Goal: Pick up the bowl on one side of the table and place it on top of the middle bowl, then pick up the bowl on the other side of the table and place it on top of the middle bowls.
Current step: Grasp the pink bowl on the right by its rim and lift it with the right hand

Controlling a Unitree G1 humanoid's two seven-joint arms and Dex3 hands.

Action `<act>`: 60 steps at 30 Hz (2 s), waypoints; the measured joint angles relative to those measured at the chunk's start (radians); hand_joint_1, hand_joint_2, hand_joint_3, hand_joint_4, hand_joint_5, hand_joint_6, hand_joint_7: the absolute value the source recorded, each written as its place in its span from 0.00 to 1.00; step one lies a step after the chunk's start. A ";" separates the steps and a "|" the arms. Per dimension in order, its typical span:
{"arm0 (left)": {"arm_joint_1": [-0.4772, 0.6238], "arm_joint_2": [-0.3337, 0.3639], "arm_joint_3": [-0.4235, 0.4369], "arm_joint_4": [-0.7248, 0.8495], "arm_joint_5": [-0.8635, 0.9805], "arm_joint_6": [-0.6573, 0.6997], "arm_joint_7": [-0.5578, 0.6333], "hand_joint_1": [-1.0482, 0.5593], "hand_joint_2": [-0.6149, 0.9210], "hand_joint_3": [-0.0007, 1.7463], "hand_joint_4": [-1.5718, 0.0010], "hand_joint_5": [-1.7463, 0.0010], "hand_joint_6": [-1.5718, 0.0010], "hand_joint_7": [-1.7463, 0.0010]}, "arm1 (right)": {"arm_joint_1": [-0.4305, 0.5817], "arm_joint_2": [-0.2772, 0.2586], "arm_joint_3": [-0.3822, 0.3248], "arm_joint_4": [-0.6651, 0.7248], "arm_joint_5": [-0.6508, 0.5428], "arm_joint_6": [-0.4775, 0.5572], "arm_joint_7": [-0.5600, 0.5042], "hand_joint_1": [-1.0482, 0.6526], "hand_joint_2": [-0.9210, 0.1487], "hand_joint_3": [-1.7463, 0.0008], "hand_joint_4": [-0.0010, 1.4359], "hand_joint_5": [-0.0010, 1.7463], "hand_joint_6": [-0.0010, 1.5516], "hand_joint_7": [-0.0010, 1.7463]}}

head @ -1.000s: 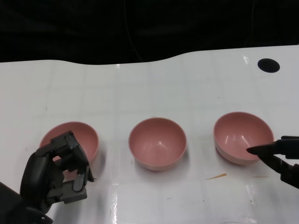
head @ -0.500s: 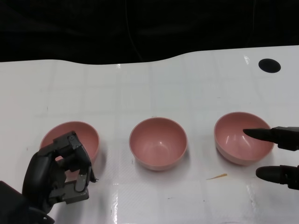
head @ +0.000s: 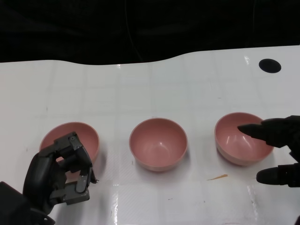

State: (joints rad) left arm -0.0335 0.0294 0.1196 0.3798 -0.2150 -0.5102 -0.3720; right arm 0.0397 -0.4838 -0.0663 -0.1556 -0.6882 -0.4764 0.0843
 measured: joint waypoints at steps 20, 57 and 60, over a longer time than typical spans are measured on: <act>0.004 0.005 0.002 -0.001 -0.012 -0.001 0.000 0.66 0.68 0.84 0.48 0.00 0.51 0.06 | -0.129 -0.012 0.196 -0.030 -0.209 0.262 0.127 0.08 0.00 0.97 0.36 0.00 0.32 0.00; 0.008 0.007 0.001 -0.012 -0.021 -0.001 -0.001 0.67 0.71 0.81 0.48 0.00 0.53 0.05 | -0.254 -0.043 0.320 0.134 -0.200 0.379 0.143 0.05 0.00 0.92 0.35 0.00 0.30 0.00; 0.008 0.007 0.001 -0.015 -0.021 0.000 -0.001 0.67 0.71 0.81 0.49 0.00 0.53 0.05 | -0.255 -0.043 0.325 0.149 -0.200 0.380 0.139 0.04 0.00 0.92 0.36 0.00 0.30 0.00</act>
State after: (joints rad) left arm -0.0253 0.0366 0.1203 0.3652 -0.2358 -0.5099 -0.3726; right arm -0.2149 -0.5264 0.2584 -0.0061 -0.8877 -0.0964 0.2235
